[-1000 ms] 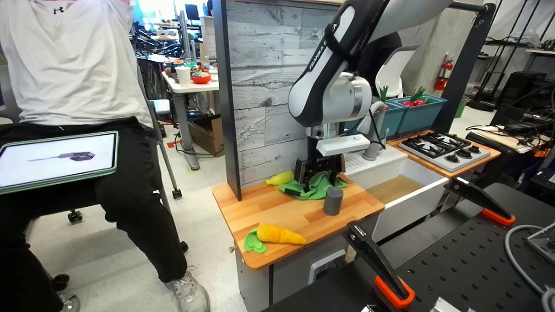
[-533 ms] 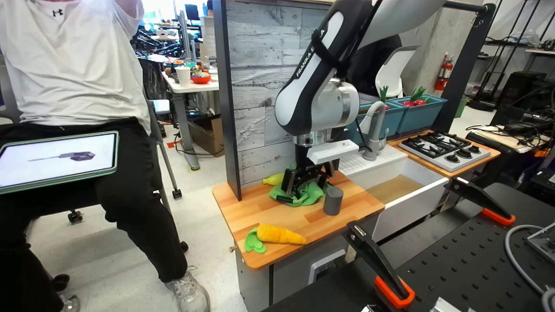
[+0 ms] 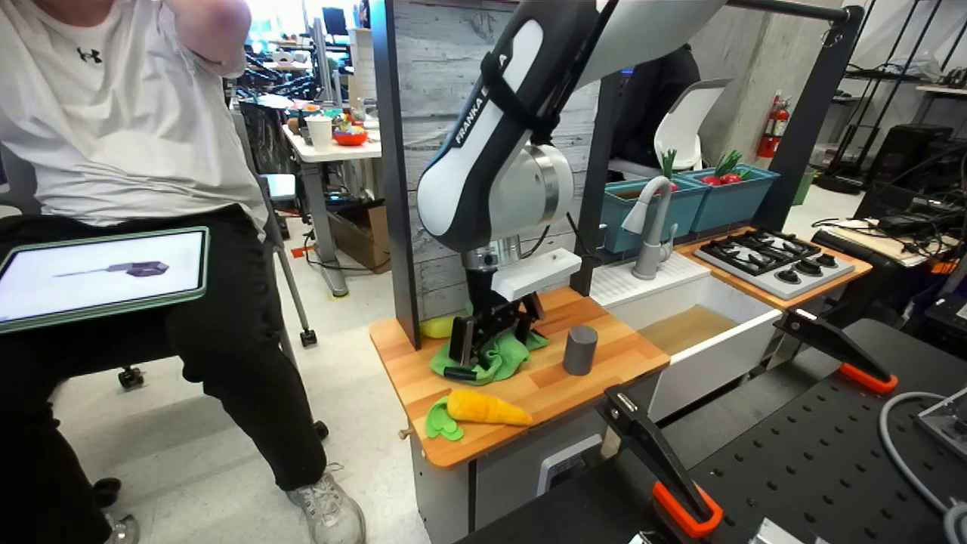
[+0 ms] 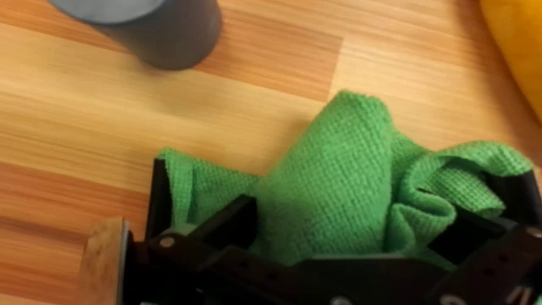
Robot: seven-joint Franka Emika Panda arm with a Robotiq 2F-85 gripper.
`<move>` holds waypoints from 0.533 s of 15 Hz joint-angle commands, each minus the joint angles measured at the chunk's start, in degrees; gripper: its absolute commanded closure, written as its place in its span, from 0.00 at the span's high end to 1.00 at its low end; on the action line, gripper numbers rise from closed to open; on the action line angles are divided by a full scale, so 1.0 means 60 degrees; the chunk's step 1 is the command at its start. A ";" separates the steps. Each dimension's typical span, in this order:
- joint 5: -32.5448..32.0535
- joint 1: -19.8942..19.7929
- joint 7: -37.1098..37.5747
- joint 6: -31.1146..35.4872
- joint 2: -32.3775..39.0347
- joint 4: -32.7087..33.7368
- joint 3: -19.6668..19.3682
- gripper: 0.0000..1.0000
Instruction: Move the green towel to the left
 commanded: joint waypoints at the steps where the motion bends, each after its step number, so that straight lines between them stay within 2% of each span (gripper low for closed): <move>1: -0.0349 0.0247 -0.0417 -0.0581 0.0590 0.1263 0.0195 1.00; 8: -0.0322 0.0258 -0.0595 -0.0881 0.0525 0.1400 0.0265 1.00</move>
